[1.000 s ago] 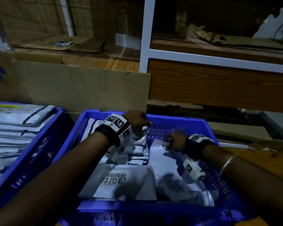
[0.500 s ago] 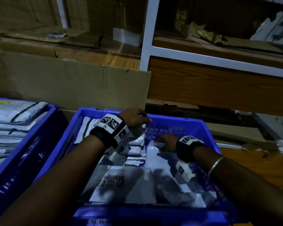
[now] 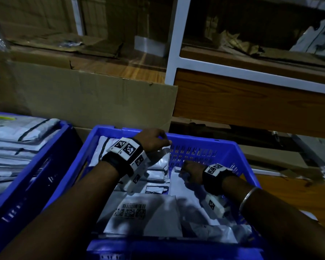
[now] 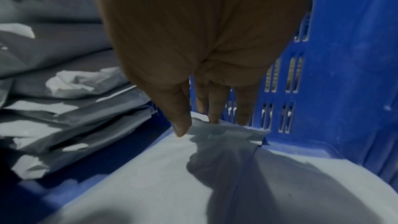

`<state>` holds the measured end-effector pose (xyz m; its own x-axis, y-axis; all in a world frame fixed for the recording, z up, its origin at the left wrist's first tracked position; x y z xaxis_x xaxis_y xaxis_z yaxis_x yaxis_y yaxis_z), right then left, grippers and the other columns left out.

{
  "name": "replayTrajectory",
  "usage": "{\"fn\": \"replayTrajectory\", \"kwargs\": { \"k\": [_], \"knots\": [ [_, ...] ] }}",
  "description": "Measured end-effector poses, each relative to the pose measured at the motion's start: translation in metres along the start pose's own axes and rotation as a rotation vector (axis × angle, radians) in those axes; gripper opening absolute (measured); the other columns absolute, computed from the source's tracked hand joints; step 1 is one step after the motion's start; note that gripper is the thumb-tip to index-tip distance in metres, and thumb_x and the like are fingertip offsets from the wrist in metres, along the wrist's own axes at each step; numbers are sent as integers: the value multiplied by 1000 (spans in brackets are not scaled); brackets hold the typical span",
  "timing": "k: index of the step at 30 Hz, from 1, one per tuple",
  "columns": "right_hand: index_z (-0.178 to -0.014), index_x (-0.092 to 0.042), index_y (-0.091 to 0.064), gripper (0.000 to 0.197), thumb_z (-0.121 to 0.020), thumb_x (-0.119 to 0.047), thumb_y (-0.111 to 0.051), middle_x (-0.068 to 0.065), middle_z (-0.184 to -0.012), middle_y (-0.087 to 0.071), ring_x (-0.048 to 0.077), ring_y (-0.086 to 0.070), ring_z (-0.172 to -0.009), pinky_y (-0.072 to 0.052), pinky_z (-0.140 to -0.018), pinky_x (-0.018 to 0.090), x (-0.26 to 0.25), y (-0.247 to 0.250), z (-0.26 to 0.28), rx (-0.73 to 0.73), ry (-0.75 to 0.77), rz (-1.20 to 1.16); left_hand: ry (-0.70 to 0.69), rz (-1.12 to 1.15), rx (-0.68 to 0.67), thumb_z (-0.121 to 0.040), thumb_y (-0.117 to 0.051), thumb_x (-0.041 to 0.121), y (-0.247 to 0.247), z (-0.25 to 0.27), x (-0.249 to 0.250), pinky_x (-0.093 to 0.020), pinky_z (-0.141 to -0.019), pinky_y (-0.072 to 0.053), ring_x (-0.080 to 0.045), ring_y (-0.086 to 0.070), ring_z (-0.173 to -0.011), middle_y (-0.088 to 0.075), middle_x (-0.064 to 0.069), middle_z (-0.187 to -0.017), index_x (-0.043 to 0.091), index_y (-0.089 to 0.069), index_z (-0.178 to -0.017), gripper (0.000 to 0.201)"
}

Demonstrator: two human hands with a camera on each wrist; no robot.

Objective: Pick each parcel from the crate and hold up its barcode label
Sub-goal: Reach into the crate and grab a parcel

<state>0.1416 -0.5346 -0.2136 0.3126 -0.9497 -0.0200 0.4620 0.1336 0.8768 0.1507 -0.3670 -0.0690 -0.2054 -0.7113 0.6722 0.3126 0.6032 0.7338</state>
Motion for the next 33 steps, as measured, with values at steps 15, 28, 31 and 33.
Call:
{"fn": "replayTrajectory", "kwargs": {
  "k": [15, 28, 31, 33],
  "knots": [
    [-84, -19, -71, 13, -79, -8, -66, 2, -91, -71, 16, -63, -88, -42, -69, 22, 10, 49, 28, 177, -14, -171, -27, -50, 26, -87, -63, 47, -2, 3, 3, -29, -82, -49, -18, -64, -91, -66, 3, -81, 26, -66, -106, 28],
    [-82, -22, -62, 26, -78, 4, -64, -14, -81, -57, -1, -50, -72, -34, -66, 22, 2, 135, 95, 415, 176, -321, -154, -25, -93, -70, -86, 29, -28, 12, 32, -28, -78, -51, -13, -63, -84, -69, -3, -103, 13, -63, -119, 57],
    [-84, -20, -62, 23, -77, 2, -66, -12, -85, -58, 6, -53, -80, -40, -71, 28, -6, 150, 105, 415, 223, -339, -189, -34, -94, -70, -84, 36, -33, 14, 37, -30, -83, -51, -15, -60, -89, -65, -3, -111, 14, -62, -121, 60],
    [-84, -21, -61, 24, -77, 1, -66, -14, -87, -58, 13, -55, -86, -48, -78, 35, -13, 157, 109, 390, 251, -343, -203, -12, -102, -70, -84, 36, -37, 15, 39, -29, -83, -51, -14, -59, -89, -65, -2, -112, 14, -63, -120, 58]
  ]
}}
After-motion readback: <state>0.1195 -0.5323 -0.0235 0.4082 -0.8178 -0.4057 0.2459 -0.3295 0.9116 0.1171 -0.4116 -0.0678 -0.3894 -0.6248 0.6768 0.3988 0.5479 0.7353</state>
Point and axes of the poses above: each hand's wrist, its own z-axis away from the middle knuckle, its own y-axis out of the back of the hand, x = y × z, the point moved 9 cm from there along -z, towards the middle knuckle
